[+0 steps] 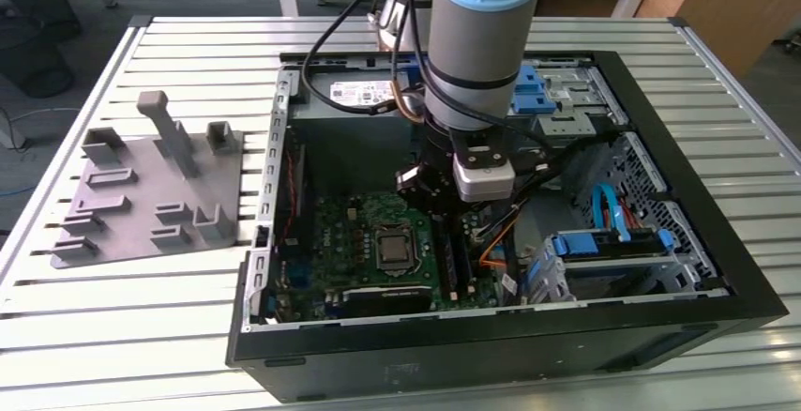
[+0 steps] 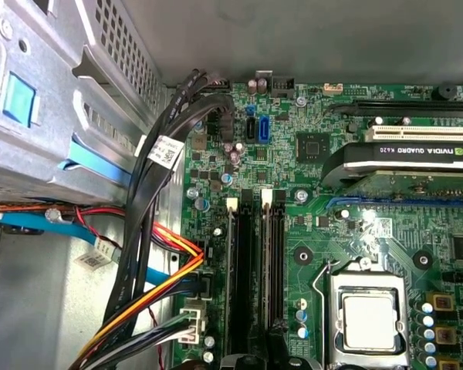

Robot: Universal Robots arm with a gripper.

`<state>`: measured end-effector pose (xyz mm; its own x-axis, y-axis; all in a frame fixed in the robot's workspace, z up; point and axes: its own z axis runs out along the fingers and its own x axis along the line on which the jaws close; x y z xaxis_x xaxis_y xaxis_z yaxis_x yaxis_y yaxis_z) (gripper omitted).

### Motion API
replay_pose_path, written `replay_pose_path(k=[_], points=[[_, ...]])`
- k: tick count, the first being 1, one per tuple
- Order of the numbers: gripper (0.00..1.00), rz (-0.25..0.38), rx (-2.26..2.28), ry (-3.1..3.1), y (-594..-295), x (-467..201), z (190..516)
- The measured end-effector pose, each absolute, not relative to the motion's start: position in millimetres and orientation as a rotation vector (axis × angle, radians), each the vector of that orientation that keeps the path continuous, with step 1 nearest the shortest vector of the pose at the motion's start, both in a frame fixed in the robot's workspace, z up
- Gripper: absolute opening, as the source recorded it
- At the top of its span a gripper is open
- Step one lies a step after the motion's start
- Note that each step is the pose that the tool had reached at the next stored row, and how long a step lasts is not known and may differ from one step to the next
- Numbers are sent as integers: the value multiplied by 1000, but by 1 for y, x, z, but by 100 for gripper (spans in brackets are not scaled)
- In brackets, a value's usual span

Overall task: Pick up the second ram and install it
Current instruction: 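Insert the second ram into the second slot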

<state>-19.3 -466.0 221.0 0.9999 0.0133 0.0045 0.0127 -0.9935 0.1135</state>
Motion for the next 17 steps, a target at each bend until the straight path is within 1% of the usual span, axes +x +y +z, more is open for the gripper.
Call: replay_pose_path(k=[17], points=[[13, 8, 3028, 27, -464, -19, 217]])
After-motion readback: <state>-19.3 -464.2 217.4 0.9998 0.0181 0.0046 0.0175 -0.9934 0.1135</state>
